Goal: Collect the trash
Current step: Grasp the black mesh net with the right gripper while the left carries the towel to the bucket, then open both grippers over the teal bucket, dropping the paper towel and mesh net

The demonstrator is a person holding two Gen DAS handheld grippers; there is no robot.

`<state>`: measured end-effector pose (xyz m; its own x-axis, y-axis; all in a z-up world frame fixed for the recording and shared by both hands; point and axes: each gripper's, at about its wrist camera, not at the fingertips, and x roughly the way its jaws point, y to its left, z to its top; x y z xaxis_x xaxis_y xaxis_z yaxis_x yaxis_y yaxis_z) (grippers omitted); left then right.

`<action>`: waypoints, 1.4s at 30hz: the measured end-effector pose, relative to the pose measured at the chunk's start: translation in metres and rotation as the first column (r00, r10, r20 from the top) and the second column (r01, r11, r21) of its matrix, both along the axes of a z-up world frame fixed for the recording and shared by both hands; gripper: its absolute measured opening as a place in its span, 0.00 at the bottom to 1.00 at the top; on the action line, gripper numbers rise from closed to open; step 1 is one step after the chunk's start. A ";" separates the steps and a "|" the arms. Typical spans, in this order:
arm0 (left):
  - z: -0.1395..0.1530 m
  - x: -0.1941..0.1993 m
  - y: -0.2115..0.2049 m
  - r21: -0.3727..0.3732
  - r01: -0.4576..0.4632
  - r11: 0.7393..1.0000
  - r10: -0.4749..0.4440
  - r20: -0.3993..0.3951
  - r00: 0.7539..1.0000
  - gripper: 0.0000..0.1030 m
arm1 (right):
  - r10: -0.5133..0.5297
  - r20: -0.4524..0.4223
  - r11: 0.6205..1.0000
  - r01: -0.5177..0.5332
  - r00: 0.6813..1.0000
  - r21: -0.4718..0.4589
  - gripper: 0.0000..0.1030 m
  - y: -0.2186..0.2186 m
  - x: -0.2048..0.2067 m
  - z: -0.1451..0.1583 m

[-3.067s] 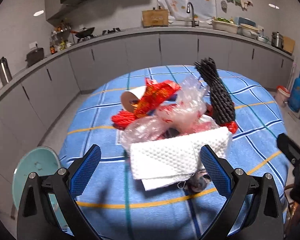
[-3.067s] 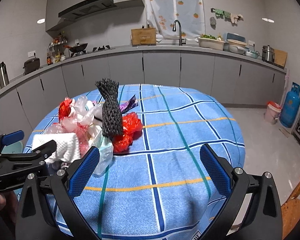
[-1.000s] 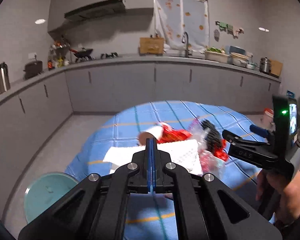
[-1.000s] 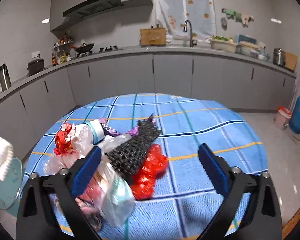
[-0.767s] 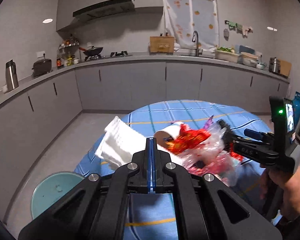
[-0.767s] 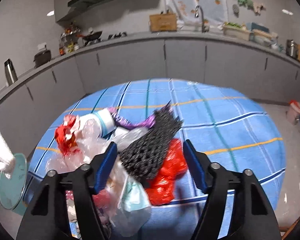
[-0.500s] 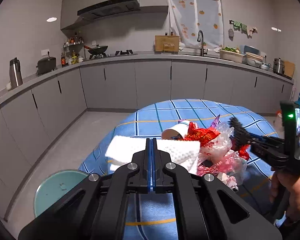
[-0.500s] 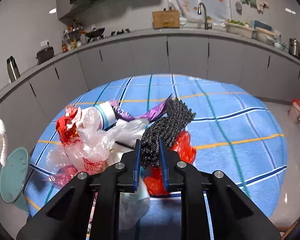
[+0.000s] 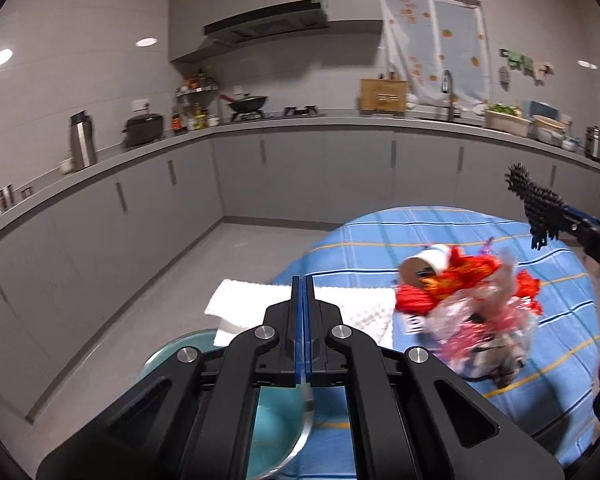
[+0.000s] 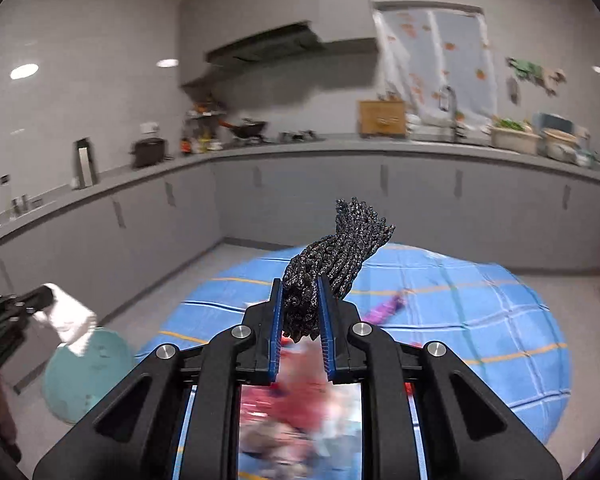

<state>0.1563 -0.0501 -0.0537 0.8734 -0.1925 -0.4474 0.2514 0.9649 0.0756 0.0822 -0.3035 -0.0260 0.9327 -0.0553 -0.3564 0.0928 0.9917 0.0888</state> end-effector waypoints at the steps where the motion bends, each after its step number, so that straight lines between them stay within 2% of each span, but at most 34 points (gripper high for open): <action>1: 0.000 0.000 0.009 0.004 -0.023 1.000 0.023 -0.001 1.000 0.01 | 0.035 0.004 0.999 -0.035 0.999 -0.004 0.17 0.012 0.003 0.002; 9: -0.003 0.003 0.056 0.017 -0.129 0.991 0.129 -0.017 0.991 0.01 | 0.226 -0.003 0.974 -0.226 0.974 0.003 0.17 0.077 0.023 0.003; 18: -0.017 0.013 0.091 0.020 -0.198 0.980 0.199 -0.056 0.978 0.01 | 0.392 -0.036 0.920 -0.392 0.919 0.008 0.17 0.144 0.045 -0.006; 33: -0.050 0.035 0.107 0.015 -0.216 0.976 0.216 -0.155 0.964 0.01 | 0.555 -0.142 0.830 -0.557 0.820 0.025 0.17 0.215 0.066 -0.051; 40: -0.063 0.040 0.110 0.010 -0.224 0.974 0.222 -0.189 0.957 0.03 | 0.583 -0.189 0.809 -0.586 0.790 0.046 0.18 0.224 0.074 -0.072; 42: -0.064 0.041 0.112 0.001 -0.222 0.975 0.218 -0.194 0.956 0.04 | 0.579 -0.192 0.812 -0.583 0.792 0.043 0.18 0.224 0.076 -0.076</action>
